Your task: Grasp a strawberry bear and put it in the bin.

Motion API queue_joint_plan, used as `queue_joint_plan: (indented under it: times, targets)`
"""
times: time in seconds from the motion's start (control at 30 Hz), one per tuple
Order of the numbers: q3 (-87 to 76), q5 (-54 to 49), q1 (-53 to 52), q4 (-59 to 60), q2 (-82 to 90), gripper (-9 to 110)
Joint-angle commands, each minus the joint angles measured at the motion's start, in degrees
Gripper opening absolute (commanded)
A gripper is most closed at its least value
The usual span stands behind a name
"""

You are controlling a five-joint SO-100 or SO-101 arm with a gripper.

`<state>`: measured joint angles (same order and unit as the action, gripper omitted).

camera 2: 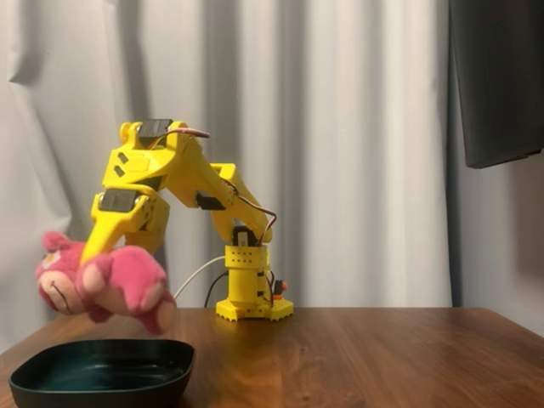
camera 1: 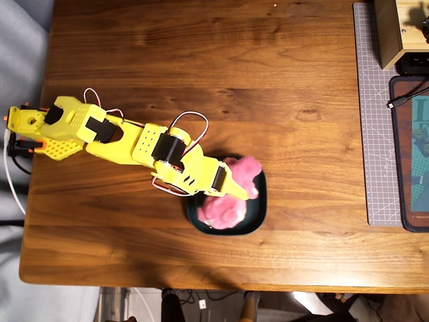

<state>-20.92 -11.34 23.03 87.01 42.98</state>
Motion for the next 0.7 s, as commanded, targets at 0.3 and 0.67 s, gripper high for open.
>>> queue_joint_plan:
  times: [0.3, 0.67]
  targets:
    - [4.83, -1.14, 0.35, 1.67, 1.32, 18]
    - [-10.11, -1.05, 3.25, 15.91, 26.81, 0]
